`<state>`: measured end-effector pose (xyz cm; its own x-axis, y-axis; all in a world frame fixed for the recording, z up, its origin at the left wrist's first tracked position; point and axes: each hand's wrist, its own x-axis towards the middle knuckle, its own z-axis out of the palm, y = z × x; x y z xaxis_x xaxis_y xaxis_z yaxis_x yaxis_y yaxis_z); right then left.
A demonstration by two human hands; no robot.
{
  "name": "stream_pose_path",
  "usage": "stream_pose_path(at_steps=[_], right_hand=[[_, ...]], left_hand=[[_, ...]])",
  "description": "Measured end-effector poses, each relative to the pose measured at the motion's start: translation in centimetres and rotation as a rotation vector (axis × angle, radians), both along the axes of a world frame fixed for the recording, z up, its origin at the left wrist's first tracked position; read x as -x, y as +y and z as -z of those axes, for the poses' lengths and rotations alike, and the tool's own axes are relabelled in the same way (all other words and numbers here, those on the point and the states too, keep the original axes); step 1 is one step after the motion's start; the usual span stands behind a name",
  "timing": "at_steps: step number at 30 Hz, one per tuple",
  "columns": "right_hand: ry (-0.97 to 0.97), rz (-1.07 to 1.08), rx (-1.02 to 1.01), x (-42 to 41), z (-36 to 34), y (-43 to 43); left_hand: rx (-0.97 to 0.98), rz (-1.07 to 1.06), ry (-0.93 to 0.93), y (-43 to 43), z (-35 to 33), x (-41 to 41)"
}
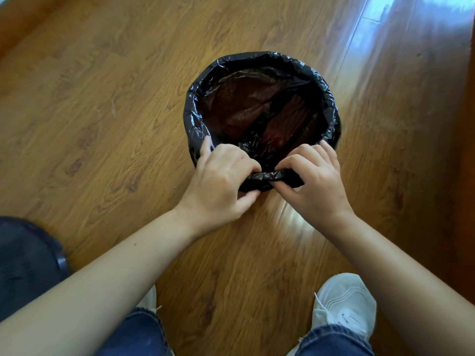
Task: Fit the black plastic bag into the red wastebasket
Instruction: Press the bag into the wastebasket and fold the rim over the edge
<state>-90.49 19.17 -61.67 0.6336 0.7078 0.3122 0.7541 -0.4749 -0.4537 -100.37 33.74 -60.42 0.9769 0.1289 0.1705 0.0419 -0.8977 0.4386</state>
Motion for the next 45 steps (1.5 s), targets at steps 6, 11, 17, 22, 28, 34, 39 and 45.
stream_pose_path(at_steps=[6, 11, 17, 22, 28, 34, 39, 45], right_hand=[[0.009, -0.037, 0.013, 0.2, 0.0, -0.4], [-0.035, -0.038, 0.053, -0.7, -0.1, -1.2], [-0.039, -0.08, 0.054, 0.4, -0.1, -0.4], [-0.018, -0.122, 0.063, -0.5, -0.6, -1.4], [-0.038, -0.117, 0.06, -1.1, -0.3, -1.9], [-0.067, -0.067, 0.047, -1.9, 0.1, -1.6], [-0.07, -0.066, 0.034, -1.9, 0.2, -1.6], [-0.001, -0.086, 0.031, -1.7, -0.5, -1.7]], left_hand=[[-0.013, -0.079, -0.035, -0.3, 0.5, -0.3], [-0.035, -0.087, -0.027, 0.5, 0.7, 0.0], [-0.027, -0.018, -0.018, 0.2, 0.5, 0.7], [0.003, -0.024, -0.027, 0.6, 0.6, 0.9], [0.012, -0.046, -0.03, 0.7, 0.6, 0.8], [0.054, -0.106, -0.07, 0.0, 0.9, -0.4], [0.057, -0.102, -0.07, 0.0, 0.9, -0.6], [0.041, -0.077, -0.052, 0.4, 0.1, -0.1]])
